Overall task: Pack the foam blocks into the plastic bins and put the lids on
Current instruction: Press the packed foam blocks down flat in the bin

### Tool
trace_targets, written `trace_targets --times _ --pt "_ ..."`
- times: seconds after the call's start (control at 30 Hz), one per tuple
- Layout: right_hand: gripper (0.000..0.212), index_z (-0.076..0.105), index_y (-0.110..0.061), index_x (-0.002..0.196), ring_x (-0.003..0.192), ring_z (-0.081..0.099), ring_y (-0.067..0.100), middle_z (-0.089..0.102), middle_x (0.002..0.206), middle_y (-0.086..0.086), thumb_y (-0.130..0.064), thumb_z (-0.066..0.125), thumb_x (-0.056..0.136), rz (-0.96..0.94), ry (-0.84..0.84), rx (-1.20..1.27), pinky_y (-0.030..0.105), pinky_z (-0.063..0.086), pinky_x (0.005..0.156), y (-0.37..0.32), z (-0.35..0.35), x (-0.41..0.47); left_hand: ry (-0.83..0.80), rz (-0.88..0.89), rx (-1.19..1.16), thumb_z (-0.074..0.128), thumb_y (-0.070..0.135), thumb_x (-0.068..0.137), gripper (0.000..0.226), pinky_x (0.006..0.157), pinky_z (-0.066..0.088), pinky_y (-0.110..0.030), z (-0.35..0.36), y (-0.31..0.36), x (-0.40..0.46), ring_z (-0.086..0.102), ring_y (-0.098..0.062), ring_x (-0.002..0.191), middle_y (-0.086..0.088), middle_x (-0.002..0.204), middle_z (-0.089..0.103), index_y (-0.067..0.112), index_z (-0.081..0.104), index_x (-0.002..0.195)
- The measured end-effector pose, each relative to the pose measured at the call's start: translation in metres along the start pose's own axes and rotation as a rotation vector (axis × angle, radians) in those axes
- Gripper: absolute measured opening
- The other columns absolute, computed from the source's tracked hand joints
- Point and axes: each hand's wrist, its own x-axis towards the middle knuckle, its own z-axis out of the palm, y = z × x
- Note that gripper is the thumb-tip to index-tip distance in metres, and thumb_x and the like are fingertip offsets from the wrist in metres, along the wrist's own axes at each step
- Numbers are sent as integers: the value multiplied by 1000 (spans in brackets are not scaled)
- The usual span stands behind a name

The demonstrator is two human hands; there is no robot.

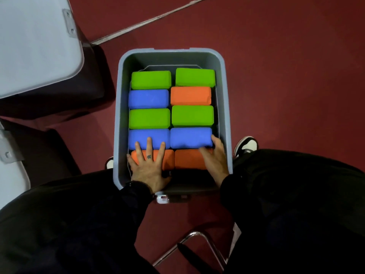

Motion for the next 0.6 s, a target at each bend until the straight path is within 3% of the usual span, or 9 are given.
trace_targets --times 0.1,0.13,0.2,0.27,0.37,0.43,0.53,0.6 --pt "44 51 -30 133 104 61 -7 64 129 -2 -16 65 94 -22 -142 3 14 45 88 -7 -9 2 3 -37 18 45 88 72 117 108 -2 -79 -2 4 4 -28 -51 144 -12 161 -34 39 -24 153" --pt "44 48 -30 135 103 59 -11 62 130 -4 -14 63 97 -41 -182 -14 14 43 87 -7 -10 6 18 -51 9 44 88 71 116 108 -3 -79 -3 7 5 -26 -49 146 -12 162 -30 39 -21 154" --pt "61 36 -21 154 127 51 2 51 144 -5 -23 61 99 -56 -167 -45 24 37 103 -10 -8 4 50 -70 -8 43 89 69 115 108 -5 -77 -4 9 5 -19 -45 149 -12 165 -20 39 -12 156" --pt "72 29 -14 160 148 35 18 37 161 3 -28 59 96 -90 37 -103 31 28 119 -18 0 2 131 24 9 41 88 69 110 111 1 -76 -5 6 6 -5 -43 153 -14 168 -1 35 5 159" --pt "71 26 -9 161 155 21 17 24 168 5 -15 57 96 -184 140 -70 22 14 122 -43 5 25 300 192 -15 38 78 80 92 115 11 -71 -17 4 24 9 -39 153 -12 166 18 31 25 158" --pt "71 29 -5 159 153 26 21 29 166 10 -22 57 95 -114 70 -16 27 19 122 -62 1 53 355 133 -54 36 74 84 85 116 9 -70 -37 2 46 6 -37 153 -11 166 17 31 27 157" --pt "74 43 -1 148 135 50 38 50 149 22 -42 50 86 29 63 -106 38 40 103 -71 10 71 262 -24 -154 35 74 86 85 117 3 -69 -62 -11 74 -7 -37 154 -11 168 -1 34 14 158" --pt "76 28 -1 157 137 48 37 39 158 20 -38 53 95 -57 135 -337 40 42 103 -65 27 62 151 -21 -146 30 79 86 88 117 6 -69 -66 -17 85 -9 -38 153 -9 168 -10 37 4 159"
